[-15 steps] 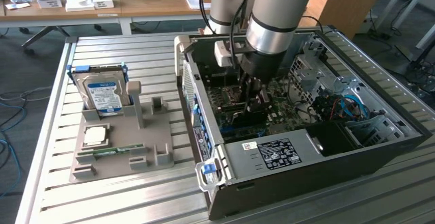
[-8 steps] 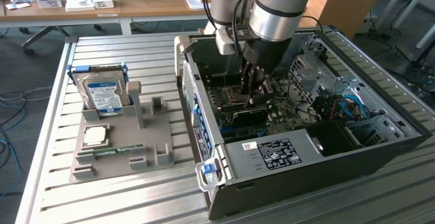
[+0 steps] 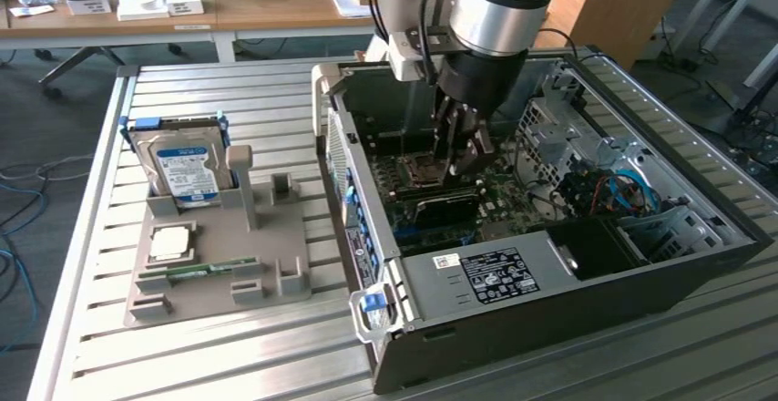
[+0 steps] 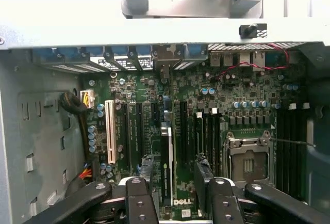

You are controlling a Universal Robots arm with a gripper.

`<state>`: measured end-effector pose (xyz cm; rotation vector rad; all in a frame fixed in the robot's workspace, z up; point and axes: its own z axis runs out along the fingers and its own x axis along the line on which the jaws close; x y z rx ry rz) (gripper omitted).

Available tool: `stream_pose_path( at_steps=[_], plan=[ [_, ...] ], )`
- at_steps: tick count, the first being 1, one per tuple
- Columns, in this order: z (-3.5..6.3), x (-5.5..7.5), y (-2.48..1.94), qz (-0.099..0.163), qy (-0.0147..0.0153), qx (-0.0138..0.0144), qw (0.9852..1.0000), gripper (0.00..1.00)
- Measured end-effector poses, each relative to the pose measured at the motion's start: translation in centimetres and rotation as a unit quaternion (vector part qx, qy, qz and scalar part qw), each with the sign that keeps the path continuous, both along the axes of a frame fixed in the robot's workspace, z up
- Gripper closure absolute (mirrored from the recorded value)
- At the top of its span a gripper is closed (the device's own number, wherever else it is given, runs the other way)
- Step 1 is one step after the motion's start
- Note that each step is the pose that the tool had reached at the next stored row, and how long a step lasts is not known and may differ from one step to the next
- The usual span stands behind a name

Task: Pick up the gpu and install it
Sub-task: 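Insert the gpu into the slot, then press down on the gpu until it lock into place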

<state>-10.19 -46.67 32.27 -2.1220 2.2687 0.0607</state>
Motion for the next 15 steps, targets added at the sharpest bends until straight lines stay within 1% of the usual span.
stream_pose_path(
  at_steps=[15],
  plan=[
    [0.01, 0.0, 0.0, 0.0, 0.0, -0.0001, 1.0, 0.55]
  ],
)
